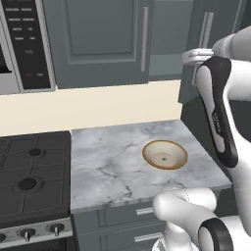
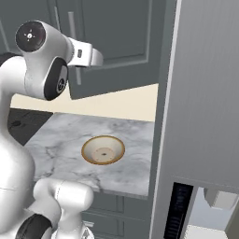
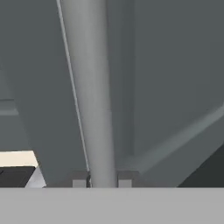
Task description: Open the cabinet and setup a tea strainer by placing it in the bowl upright.
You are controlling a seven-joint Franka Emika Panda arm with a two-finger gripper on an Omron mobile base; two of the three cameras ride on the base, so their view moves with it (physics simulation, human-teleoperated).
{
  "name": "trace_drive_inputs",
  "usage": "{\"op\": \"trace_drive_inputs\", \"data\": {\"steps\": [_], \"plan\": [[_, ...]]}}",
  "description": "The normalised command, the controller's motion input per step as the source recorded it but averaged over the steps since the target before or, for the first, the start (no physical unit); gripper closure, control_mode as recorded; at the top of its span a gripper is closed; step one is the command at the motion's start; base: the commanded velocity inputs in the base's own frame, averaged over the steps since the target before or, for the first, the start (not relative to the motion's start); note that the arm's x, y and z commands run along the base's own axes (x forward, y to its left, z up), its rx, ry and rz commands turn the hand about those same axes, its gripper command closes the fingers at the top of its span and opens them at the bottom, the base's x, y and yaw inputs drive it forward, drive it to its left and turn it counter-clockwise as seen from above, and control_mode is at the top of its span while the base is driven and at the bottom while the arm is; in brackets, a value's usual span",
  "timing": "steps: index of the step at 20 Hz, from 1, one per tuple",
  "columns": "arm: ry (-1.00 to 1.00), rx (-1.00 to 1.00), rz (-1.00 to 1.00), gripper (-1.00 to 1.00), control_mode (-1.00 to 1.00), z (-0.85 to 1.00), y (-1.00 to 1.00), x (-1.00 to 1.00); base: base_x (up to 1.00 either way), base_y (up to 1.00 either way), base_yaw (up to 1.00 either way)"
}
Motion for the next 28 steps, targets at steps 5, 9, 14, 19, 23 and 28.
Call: {"op": "trace_drive_inputs", "data": {"steps": [5,9,14,19,23,28], "plan": [[0.00,0.00,-0.04,1.00,-1.00,0.00,-0.20,-0.65,0.00,0.00,0.00],[0.00,0.00,-0.04,-1.00,-1.00,0.00,-0.01,-0.44,0.00,0.00,0.00],[-0.01,-0.20,0.00,-1.00,-1.00,0.45,0.34,-0.50,0.00,0.00,0.00],[0.09,-0.29,0.00,-1.00,-1.00,0.24,0.67,-0.07,0.00,0.00,0.00],[0.21,-0.39,0.00,-1.00,-1.00,0.01,0.70,0.01,0.00,0.00,0.00],[0.23,-0.38,0.00,-1.00,-1.00,-0.16,0.28,0.10,0.00,0.00,0.00]]}}
